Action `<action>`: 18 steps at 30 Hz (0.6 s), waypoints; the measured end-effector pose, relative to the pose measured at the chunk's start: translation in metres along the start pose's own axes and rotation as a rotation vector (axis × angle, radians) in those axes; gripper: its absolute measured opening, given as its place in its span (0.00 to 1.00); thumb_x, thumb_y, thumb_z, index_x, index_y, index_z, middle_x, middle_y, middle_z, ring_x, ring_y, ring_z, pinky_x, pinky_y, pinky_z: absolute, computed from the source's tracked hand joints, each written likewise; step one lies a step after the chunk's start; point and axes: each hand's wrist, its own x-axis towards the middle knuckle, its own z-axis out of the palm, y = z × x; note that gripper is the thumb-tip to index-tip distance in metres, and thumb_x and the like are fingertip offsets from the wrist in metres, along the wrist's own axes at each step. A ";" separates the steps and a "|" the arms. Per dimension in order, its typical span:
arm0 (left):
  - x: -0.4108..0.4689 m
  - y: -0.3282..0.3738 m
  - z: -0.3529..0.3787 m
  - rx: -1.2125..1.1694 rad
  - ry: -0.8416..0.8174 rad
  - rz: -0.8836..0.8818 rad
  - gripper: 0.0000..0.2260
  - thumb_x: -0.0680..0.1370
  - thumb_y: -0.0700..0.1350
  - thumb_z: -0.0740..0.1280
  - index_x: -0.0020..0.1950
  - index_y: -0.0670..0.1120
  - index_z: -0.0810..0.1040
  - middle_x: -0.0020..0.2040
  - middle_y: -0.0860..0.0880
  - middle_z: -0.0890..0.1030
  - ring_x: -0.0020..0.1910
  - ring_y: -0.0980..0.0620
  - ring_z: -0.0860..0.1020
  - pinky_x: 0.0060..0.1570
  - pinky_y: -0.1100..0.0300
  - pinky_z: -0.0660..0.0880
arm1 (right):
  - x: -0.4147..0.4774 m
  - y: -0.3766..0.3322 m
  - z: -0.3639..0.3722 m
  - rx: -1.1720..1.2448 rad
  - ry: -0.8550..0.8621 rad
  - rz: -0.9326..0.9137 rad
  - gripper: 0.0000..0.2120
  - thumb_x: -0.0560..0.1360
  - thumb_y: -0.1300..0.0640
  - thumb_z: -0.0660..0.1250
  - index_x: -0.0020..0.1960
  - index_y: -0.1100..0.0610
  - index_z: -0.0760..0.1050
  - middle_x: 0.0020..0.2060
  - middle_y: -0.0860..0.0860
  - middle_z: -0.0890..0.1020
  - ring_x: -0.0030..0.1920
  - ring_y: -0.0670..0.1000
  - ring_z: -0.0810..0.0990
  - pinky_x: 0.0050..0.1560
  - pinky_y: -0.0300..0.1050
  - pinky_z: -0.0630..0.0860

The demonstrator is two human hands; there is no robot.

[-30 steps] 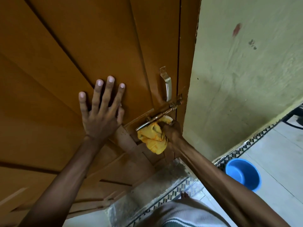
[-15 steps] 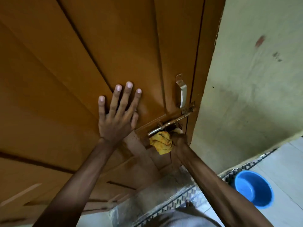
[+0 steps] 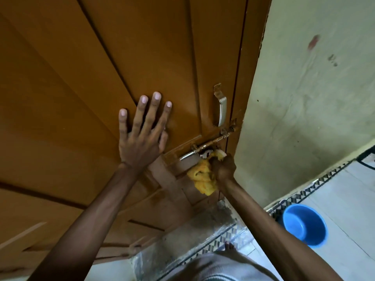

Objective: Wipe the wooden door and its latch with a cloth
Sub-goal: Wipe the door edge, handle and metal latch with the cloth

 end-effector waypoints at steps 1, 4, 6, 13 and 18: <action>-0.001 0.000 0.000 -0.005 -0.005 -0.001 0.26 0.82 0.52 0.61 0.81 0.52 0.64 0.79 0.46 0.62 0.82 0.47 0.48 0.77 0.41 0.49 | -0.006 0.000 -0.001 -0.155 0.078 -0.192 0.07 0.77 0.64 0.64 0.53 0.58 0.78 0.44 0.52 0.82 0.43 0.51 0.81 0.39 0.37 0.71; 0.000 0.000 -0.002 -0.015 -0.011 -0.011 0.26 0.82 0.51 0.61 0.81 0.52 0.64 0.79 0.47 0.62 0.81 0.48 0.49 0.77 0.42 0.48 | -0.023 0.002 0.003 -0.599 0.065 -0.809 0.19 0.69 0.66 0.70 0.58 0.54 0.79 0.54 0.51 0.81 0.53 0.52 0.77 0.48 0.41 0.73; 0.001 0.000 -0.003 -0.022 -0.013 -0.011 0.26 0.82 0.51 0.61 0.81 0.52 0.63 0.80 0.47 0.62 0.81 0.49 0.49 0.77 0.42 0.48 | -0.022 0.003 0.017 -0.832 0.028 -0.963 0.25 0.65 0.68 0.71 0.61 0.57 0.79 0.58 0.54 0.81 0.55 0.58 0.76 0.50 0.48 0.75; -0.002 0.000 0.000 0.000 -0.005 0.005 0.27 0.82 0.51 0.61 0.81 0.52 0.63 0.80 0.47 0.61 0.82 0.48 0.48 0.77 0.41 0.49 | -0.035 0.008 0.045 -0.978 -0.091 -1.092 0.16 0.74 0.65 0.64 0.60 0.60 0.79 0.55 0.56 0.82 0.53 0.60 0.77 0.51 0.54 0.78; -0.001 -0.001 -0.002 0.000 0.007 0.013 0.26 0.82 0.51 0.61 0.81 0.51 0.64 0.79 0.46 0.64 0.78 0.48 0.58 0.76 0.41 0.49 | -0.026 0.006 0.035 -1.044 0.000 -1.061 0.18 0.75 0.61 0.56 0.59 0.59 0.80 0.54 0.56 0.82 0.52 0.61 0.77 0.50 0.55 0.77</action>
